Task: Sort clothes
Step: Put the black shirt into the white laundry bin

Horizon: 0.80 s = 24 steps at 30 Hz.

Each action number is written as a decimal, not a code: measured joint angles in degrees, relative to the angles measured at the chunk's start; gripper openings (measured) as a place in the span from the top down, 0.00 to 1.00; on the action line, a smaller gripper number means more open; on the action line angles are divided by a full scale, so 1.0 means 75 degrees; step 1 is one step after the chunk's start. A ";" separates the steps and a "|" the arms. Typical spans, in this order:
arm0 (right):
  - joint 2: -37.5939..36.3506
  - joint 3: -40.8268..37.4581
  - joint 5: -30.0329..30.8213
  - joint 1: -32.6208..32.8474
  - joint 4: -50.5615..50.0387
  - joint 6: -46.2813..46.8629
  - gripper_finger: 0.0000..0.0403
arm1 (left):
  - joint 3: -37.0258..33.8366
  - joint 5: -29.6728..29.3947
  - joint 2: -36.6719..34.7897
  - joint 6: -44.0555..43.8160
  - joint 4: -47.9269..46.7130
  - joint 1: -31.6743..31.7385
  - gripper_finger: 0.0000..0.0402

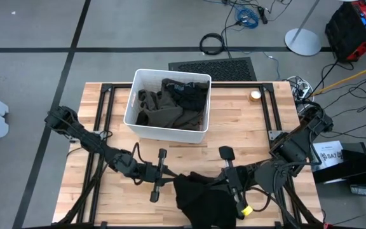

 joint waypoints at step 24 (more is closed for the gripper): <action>-0.0247 -0.2946 0.1245 -0.0780 -0.3099 0.4923 0.42 | 0.2961 -0.0935 -0.0142 -0.1776 -0.6974 0.0689 0.99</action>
